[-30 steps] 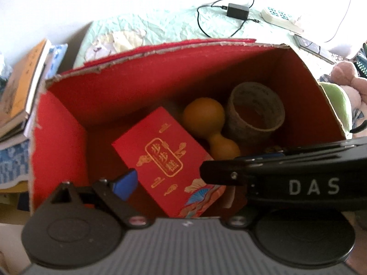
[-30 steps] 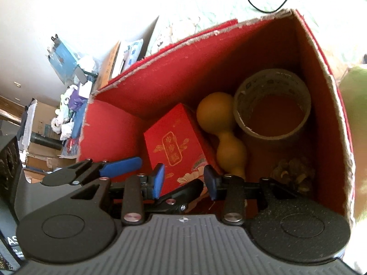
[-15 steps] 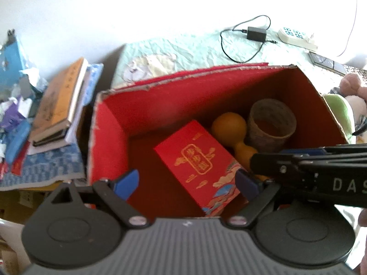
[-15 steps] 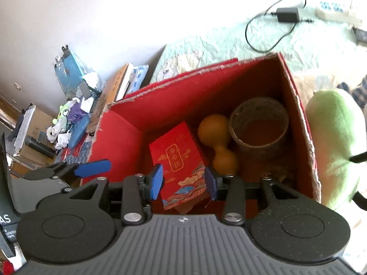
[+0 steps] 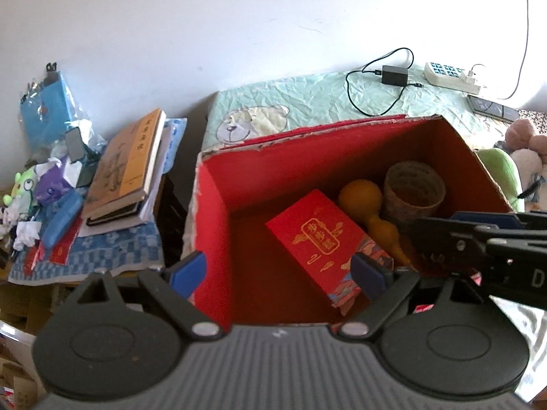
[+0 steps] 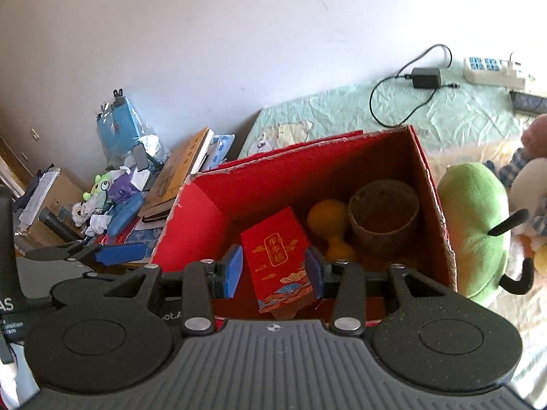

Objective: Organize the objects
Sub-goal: 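Withdraw the right gripper from the box toward the beige strap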

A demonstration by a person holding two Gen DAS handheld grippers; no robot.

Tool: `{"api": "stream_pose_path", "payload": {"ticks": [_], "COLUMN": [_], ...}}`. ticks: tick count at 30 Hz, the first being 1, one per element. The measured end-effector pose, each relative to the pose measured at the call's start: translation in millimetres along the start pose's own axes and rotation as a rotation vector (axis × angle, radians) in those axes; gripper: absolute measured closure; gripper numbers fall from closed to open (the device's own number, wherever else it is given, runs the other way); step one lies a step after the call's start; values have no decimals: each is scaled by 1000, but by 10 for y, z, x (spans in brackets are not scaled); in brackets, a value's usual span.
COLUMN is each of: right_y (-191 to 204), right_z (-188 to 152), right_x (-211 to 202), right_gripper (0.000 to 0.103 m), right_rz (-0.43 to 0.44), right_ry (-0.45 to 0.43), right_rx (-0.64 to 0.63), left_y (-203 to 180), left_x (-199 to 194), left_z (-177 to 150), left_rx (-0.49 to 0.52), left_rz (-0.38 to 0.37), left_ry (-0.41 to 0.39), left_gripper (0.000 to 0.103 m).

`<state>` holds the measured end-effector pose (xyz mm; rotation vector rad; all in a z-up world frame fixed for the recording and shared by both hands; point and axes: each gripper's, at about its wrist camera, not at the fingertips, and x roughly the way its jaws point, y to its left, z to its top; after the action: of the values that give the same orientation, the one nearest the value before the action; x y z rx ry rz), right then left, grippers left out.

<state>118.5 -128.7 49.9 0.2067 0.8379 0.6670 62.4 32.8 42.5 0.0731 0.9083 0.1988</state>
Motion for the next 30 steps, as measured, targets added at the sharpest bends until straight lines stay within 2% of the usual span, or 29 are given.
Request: {"api": "stream_pose_path", "payload": {"ticks": [17, 19, 21, 30], "right_y": [225, 222, 219, 143], "right_z": [-317, -349, -375, -472], "right_x": [-217, -233, -241, -307], "right_gripper": [59, 58, 51, 51], "right_rz": [-17, -15, -14, 26], "right_ry": [-39, -42, -42, -21], "right_rx": [-51, -49, -47, -75], "left_y": [103, 90, 70, -36], "left_x": [-239, -257, -278, -302], "left_z": [-278, -310, -350, -461], "left_rx": [-35, -38, -40, -81], "left_rz": [40, 49, 65, 104], "left_ry": [-8, -5, -2, 35], "left_gripper": [11, 11, 11, 10]}}
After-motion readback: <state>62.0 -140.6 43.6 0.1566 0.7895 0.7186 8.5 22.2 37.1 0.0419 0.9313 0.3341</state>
